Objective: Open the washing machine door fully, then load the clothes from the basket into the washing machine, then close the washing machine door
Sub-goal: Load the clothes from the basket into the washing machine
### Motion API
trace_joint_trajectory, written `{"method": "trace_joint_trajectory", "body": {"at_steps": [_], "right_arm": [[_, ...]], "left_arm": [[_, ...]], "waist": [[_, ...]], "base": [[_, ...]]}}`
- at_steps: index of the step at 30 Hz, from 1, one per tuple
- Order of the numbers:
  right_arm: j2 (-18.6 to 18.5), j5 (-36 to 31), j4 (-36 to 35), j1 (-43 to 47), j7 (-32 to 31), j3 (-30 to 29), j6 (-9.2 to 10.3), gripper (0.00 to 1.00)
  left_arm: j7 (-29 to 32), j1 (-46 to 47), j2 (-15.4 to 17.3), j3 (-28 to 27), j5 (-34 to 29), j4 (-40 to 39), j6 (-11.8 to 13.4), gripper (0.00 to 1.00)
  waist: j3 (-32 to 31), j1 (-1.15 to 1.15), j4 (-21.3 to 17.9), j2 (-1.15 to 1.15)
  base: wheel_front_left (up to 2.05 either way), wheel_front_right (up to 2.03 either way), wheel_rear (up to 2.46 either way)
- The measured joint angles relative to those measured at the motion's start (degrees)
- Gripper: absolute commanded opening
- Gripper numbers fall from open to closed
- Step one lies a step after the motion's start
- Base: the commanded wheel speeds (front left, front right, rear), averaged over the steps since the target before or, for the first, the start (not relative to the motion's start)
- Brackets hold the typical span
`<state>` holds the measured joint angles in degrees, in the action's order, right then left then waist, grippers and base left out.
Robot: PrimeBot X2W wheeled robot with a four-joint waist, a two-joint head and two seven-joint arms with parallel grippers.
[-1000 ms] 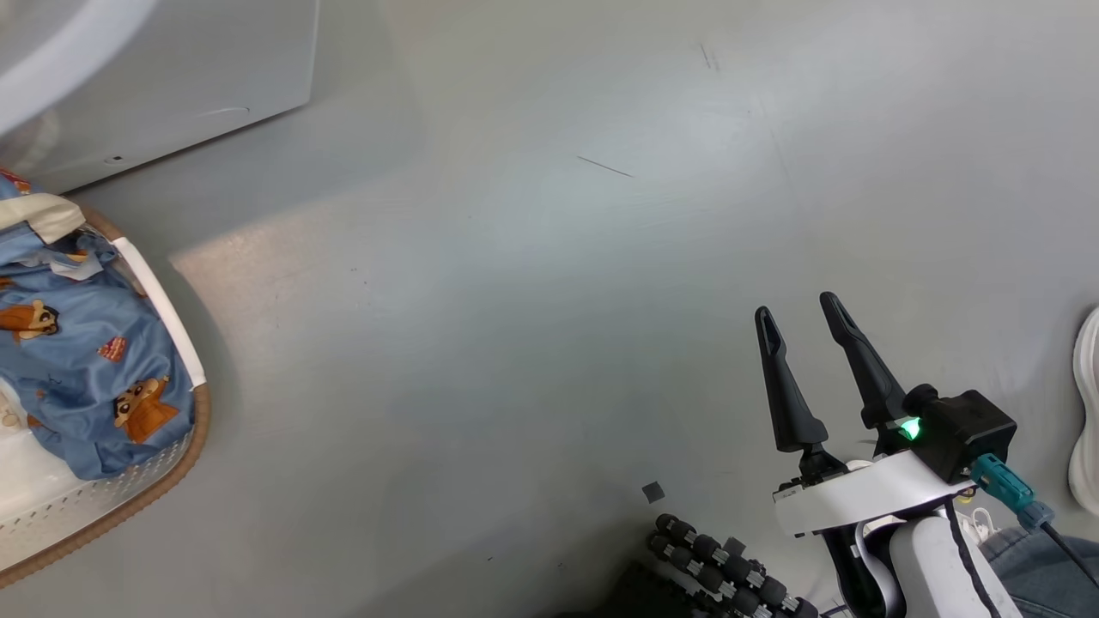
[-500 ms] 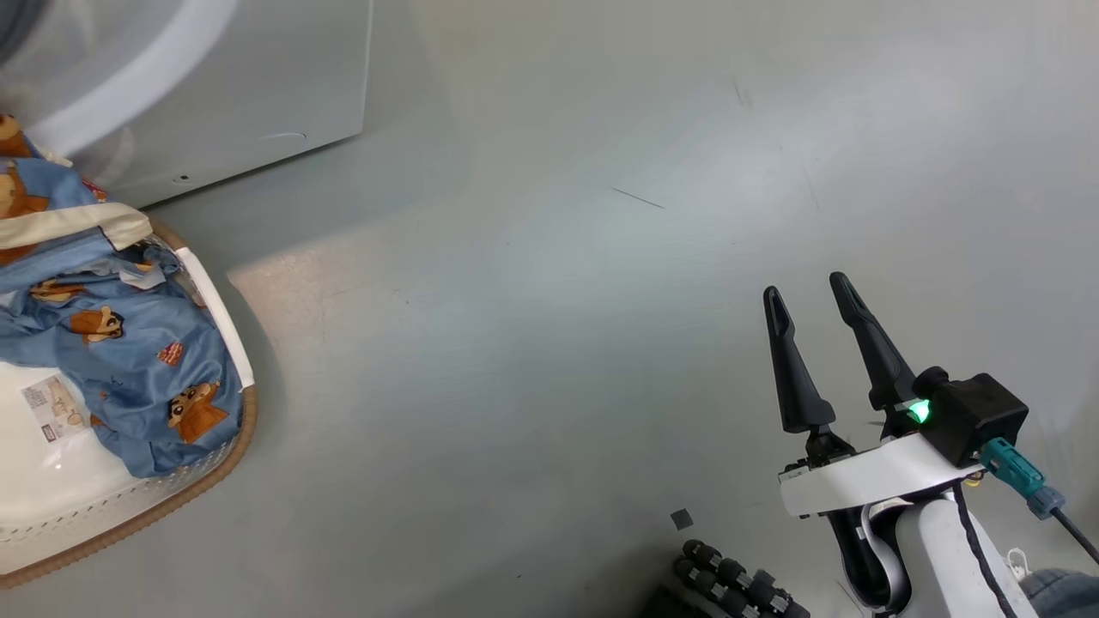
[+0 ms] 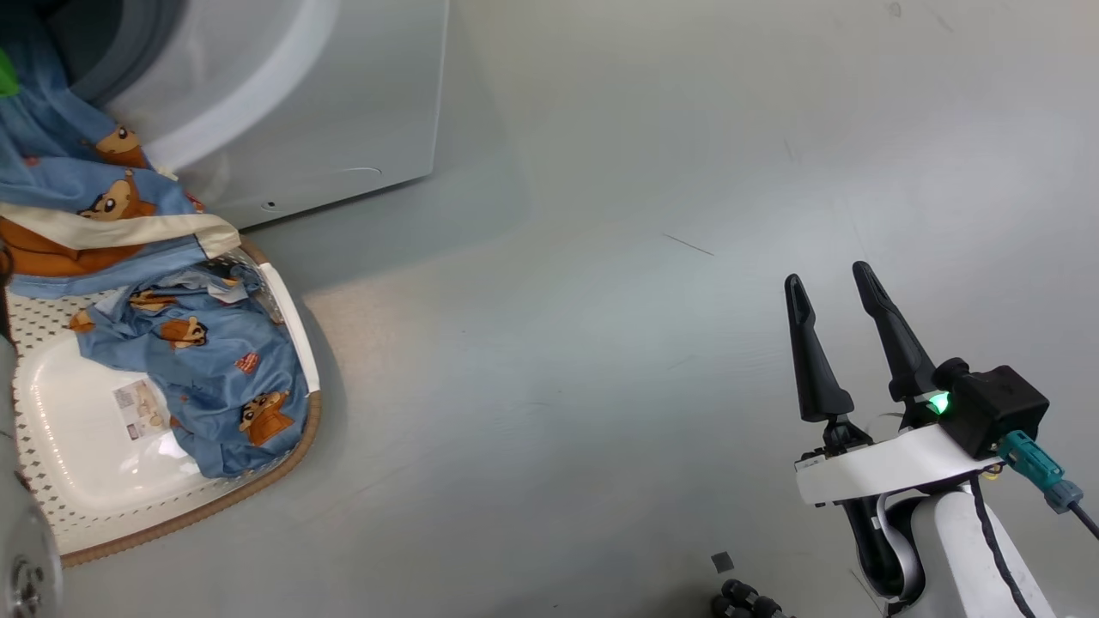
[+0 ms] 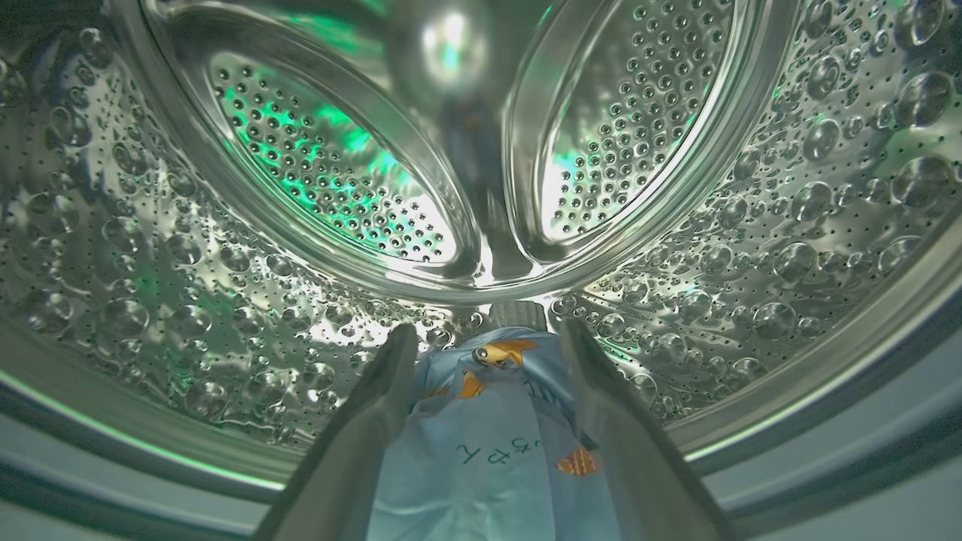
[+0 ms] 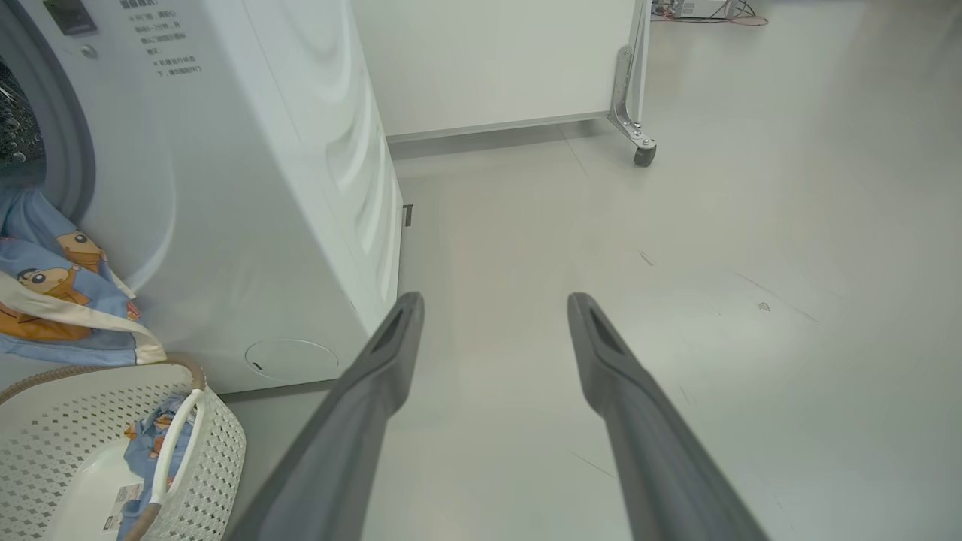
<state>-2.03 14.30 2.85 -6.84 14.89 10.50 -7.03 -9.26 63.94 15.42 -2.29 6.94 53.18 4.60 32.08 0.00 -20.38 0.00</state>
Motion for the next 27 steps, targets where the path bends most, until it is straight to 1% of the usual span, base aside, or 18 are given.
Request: {"method": "trace_joint_trajectory", "body": {"at_steps": [5, 7, 16, 19, 21, 24, 27], "right_arm": [[-0.98, -0.33, -0.02, 0.01, 0.0, -1.33, 0.0, 1.0], [-1.48, -0.35, -0.07, 0.03, 0.0, -1.54, 0.0, 1.0], [-1.86, -0.78, -0.32, 0.23, 0.0, -2.48, 0.0, 1.0], [-2.04, -0.88, -0.34, 0.33, 0.0, -2.72, 0.0, 1.0], [-2.12, -0.93, -0.38, 0.36, 0.0, -2.85, 0.0, 1.0], [-2.16, -0.94, -0.41, 0.38, 0.0, -2.77, 0.0, 1.0], [-2.2, -1.02, -0.41, 0.38, 0.0, -2.25, 0.0, 1.0]], "left_arm": [[-1.24, -1.91, -3.25, 0.57, 1.44, 0.03, -0.13, 1.0], [-1.53, -2.75, -4.04, 0.48, 1.97, -0.04, -0.66, 1.0], [-4.0, -9.27, -5.65, -0.14, 3.74, -3.07, -2.37, 1.0], [-4.36, -12.34, -6.31, 0.12, 4.11, -4.3, -3.54, 1.0], [-4.5, -14.55, -7.28, 0.66, 4.11, -5.31, -3.86, 1.0], [-4.57, -16.58, -7.89, 1.07, 4.1, -6.31, -4.05, 1.0], [-4.97, -19.5, -7.8, 1.16, 4.08, -8.28, -4.11, 1.0]], "waist": [[-1.65, 0.0, 2.35, 0.0], [-2.15, 0.0, 3.4, 0.0], [-3.74, 0.0, 7.47, 0.0], [-4.19, 0.0, 8.39, 0.0], [-4.41, 0.0, 8.94, 0.0], [-4.57, 0.0, 9.44, 0.0], [-4.79, 0.0, 9.89, 0.0]], "base": [[0.0, 0.0, 0.0], [0.0, 0.0, 0.0], [0.0, 0.0, 0.0], [0.0, 0.0, 0.0], [0.0, 0.0, 0.0], [0.0, 0.0, 0.0], [0.0, 0.0, 0.0]]}}
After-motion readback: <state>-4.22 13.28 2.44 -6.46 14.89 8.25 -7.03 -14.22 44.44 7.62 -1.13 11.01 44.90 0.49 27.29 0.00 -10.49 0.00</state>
